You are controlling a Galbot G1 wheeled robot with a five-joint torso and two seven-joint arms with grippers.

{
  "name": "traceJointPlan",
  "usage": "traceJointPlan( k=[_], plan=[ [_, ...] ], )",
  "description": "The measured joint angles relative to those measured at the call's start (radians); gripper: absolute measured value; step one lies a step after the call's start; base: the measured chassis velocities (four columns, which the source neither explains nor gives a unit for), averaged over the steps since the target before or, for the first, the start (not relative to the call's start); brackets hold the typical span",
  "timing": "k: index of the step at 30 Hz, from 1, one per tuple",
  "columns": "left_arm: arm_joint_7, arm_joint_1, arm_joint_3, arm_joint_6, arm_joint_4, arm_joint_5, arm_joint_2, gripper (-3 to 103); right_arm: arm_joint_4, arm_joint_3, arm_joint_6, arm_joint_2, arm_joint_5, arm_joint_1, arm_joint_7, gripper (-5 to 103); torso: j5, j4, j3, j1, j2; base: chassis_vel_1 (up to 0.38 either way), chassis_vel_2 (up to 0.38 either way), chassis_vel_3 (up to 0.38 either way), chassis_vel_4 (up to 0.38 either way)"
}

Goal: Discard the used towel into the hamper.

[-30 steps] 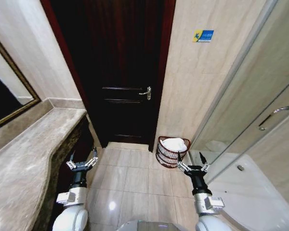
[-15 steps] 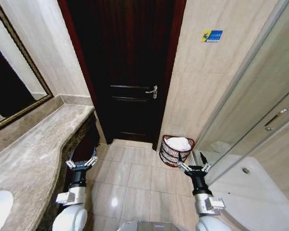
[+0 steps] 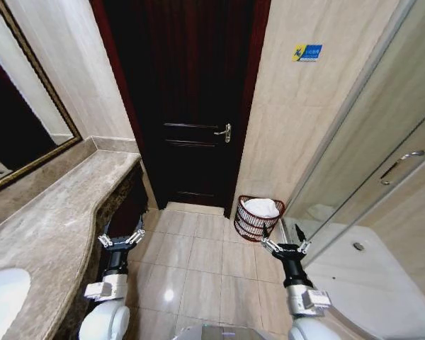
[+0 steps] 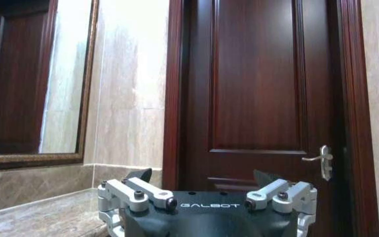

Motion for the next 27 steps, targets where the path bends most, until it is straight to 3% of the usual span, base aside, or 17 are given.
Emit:
traceJointPlan(
  k=[27],
  plan=[
    [-0.002,0.003,-0.004,-0.006,-0.003,-0.002,0.009,100,0.016,-0.017,0.020,-0.003,-0.010,-0.023,0.011,100,0.0000,0.0000,0.000,0.000,0.000,0.045,-0.073,-0.076,0.046]
  ],
)
